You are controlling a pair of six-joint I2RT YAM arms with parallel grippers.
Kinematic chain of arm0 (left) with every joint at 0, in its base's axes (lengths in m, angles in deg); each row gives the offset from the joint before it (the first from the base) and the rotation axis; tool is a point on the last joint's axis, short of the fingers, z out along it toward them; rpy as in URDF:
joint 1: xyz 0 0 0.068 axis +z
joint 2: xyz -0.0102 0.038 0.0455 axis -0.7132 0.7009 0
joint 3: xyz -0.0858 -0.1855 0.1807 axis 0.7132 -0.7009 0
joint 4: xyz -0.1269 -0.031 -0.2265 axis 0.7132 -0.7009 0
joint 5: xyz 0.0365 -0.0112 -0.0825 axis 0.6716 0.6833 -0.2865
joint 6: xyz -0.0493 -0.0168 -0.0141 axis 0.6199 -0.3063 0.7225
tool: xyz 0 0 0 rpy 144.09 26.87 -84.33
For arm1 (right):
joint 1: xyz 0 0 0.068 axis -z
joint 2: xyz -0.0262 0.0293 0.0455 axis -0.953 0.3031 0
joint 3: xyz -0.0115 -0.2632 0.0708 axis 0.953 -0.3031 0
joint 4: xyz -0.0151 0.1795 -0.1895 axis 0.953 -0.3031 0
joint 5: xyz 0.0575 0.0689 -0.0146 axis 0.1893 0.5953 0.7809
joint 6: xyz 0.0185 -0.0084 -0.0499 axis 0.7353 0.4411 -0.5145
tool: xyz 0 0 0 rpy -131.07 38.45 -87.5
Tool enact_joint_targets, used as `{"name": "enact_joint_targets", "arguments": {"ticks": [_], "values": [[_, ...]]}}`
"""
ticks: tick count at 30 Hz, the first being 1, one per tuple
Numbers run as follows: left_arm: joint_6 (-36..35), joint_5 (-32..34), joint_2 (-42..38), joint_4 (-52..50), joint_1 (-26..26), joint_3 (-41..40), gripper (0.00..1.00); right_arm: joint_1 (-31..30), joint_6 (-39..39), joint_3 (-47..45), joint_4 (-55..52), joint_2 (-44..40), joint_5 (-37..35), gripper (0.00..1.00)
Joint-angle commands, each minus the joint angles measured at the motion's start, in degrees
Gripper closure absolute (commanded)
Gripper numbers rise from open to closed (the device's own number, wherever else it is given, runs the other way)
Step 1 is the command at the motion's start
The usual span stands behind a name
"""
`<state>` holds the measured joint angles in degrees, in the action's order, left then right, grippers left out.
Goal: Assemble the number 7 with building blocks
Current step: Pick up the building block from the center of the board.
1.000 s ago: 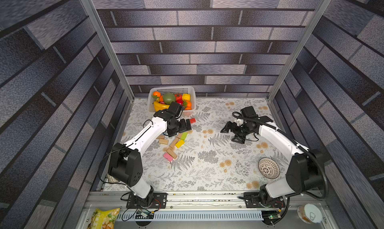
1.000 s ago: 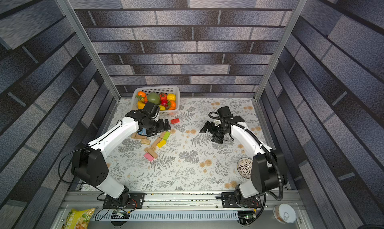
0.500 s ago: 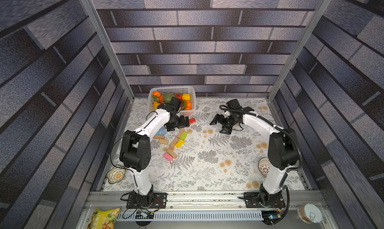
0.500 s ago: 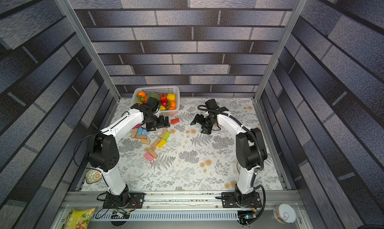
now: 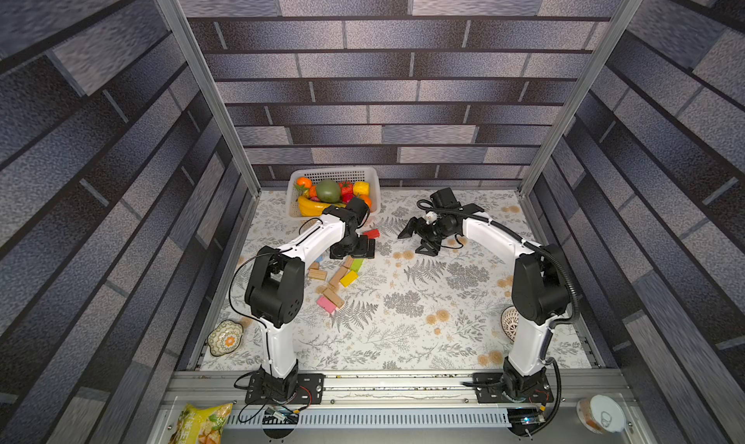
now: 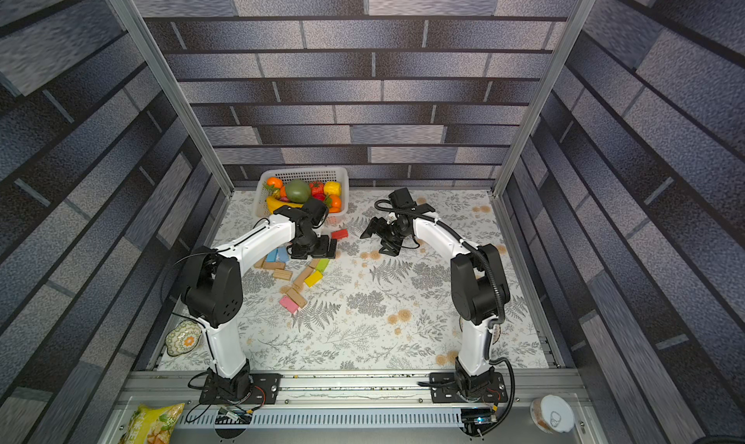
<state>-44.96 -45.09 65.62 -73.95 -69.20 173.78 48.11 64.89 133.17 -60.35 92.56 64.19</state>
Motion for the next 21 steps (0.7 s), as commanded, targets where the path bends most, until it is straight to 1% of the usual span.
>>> {"name": "enact_joint_targets", "arguments": {"ticks": [1, 6, 10, 14, 16, 17, 21], "values": [[-2.6, 2.6, -2.2, -1.8, 1.2, -3.2, 0.03, -0.3, 1.5, -2.8, 1.1, -4.2, -0.9, 0.16], [-3.5, 3.4, -6.3, -1.3, 2.6, -9.2, 0.08, -0.4, 2.2, -6.3, 2.2, -7.0, -1.8, 0.16], [-3.8, 3.6, -9.5, -0.6, 3.8, -13.3, 0.09, -0.8, 3.0, -8.3, 3.7, -8.1, -2.0, 0.16], [-4.5, 4.1, -9.5, -0.9, 3.9, -14.1, 0.12, -1.6, 3.3, -8.8, 4.6, -8.4, -2.0, 0.17], [-4.7, 4.4, -9.2, -0.8, 4.4, -14.1, 0.19, -1.9, 3.3, -9.0, 4.7, -8.6, -2.1, 0.17], [-4.7, 4.6, -9.1, -0.7, 4.8, -14.2, 0.21, -2.1, 3.5, -9.2, 5.0, -8.8, -2.3, 0.17], [-5.7, 4.7, -7.9, -0.3, 6.1, -13.7, 0.22, -2.5, 4.1, -10.1, 5.9, -9.5, -2.4, 0.17]]}}
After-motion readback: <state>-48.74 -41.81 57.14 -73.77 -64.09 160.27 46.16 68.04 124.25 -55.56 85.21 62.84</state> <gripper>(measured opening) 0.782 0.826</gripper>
